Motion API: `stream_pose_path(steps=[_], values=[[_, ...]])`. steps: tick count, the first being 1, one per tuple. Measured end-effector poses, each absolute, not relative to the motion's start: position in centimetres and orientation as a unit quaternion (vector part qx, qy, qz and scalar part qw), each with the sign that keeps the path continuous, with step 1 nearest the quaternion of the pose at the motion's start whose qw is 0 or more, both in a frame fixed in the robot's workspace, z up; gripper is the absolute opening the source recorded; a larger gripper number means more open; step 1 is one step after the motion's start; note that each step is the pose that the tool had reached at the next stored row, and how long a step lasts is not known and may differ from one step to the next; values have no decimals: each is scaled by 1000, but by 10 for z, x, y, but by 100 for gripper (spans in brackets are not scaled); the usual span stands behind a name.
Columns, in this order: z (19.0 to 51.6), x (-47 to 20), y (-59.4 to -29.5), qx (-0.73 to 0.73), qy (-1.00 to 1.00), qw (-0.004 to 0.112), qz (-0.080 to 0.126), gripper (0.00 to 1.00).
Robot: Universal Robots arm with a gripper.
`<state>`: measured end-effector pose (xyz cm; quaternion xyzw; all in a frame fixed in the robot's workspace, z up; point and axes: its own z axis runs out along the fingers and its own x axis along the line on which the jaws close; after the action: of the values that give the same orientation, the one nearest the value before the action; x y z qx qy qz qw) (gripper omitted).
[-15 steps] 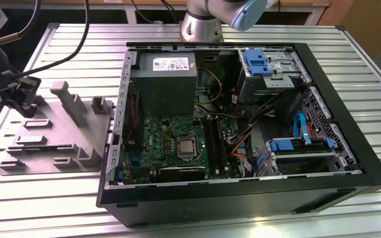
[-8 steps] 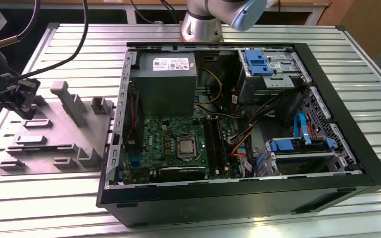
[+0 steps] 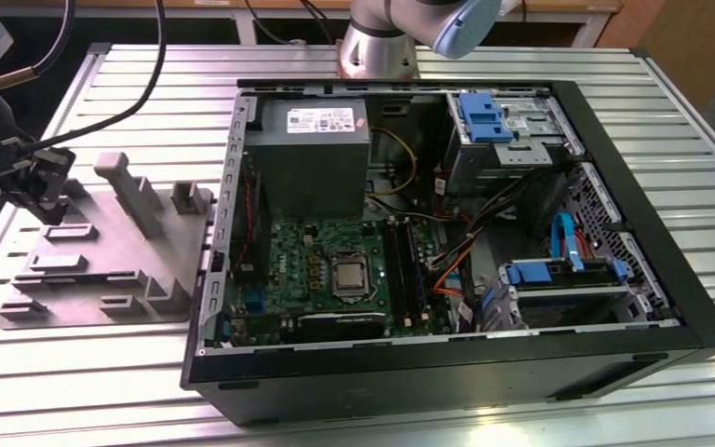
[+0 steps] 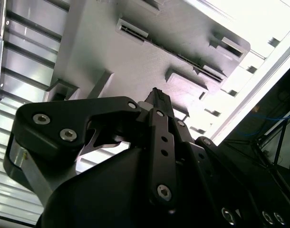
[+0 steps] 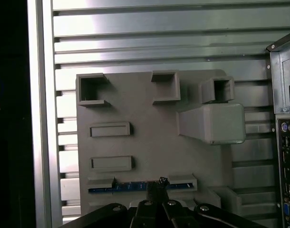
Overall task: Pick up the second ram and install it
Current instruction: 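Pick up the second ram and move it above second insertion slot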
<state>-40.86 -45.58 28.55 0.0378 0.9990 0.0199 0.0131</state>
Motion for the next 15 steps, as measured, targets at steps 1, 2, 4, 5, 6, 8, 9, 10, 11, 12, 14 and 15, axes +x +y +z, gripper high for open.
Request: stream_pose_path(steps=[1,2,4,5,6,8,9,10,11,12,14,15], values=[[286,-409,-456,38,999,13,20,10],[285,-409,-456,38,999,13,20,10],[285,-409,-456,35,999,13,20,10],[284,-408,-456,31,999,13,20,10],[284,-408,-456,25,999,13,20,10],[283,-408,-456,11,1000,13,20,10],[283,-408,-456,2,1000,12,20,10],[283,-408,-456,-7,1000,12,20,10],[282,-408,-456,-16,1000,12,20,10],[282,-408,-456,-25,999,12,20,10],[281,-408,-456,-44,999,11,20,10],[281,-408,-456,-52,998,11,21,10]])
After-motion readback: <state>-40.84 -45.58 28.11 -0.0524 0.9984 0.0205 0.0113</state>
